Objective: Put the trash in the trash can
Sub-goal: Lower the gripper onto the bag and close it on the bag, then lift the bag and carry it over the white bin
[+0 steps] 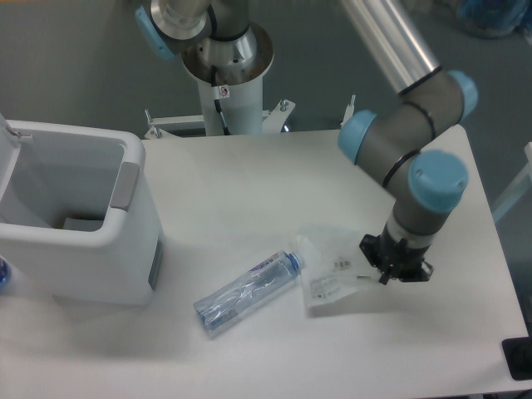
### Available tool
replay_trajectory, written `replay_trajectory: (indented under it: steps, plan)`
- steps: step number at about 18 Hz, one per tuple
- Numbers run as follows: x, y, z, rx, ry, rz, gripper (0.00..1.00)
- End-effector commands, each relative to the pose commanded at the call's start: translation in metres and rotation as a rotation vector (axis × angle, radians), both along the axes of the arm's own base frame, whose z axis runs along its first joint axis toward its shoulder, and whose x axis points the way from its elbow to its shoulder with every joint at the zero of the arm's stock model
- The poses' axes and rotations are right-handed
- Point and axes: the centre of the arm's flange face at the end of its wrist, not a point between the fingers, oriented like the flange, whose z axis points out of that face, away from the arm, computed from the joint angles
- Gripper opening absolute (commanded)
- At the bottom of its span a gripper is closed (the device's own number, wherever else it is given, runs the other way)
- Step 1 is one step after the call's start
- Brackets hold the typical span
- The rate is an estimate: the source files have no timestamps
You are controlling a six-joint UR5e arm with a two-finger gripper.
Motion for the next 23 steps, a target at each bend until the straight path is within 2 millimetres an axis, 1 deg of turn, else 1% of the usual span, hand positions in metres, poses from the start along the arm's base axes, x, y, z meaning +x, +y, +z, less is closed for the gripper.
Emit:
replay_trajectory:
  steps: [2,3,5,8,11,14,16,19,21,23]
  plan:
    - [0.000,0.002,0.025,0.043,0.013,0.053,0.00]
    - [0.003,0.006,0.041,0.079,0.013,0.079,0.00]
    - [0.014,0.010,0.079,0.150,0.023,0.118,0.00]
    - [0.042,0.021,0.122,0.224,0.027,0.145,0.00]
    - [0.067,0.025,0.163,0.303,0.021,0.174,0.00]
    - [0.103,0.029,0.210,0.398,0.002,0.187,0.00]
    - [0.136,0.032,0.240,0.429,-0.015,0.175,0.00]
    - [0.178,0.031,0.279,0.511,-0.069,0.157,0.00]
    - [0.199,0.026,0.303,0.562,-0.084,0.151,0.00]
    - [0.230,0.026,0.325,0.609,-0.119,0.125,0.00]
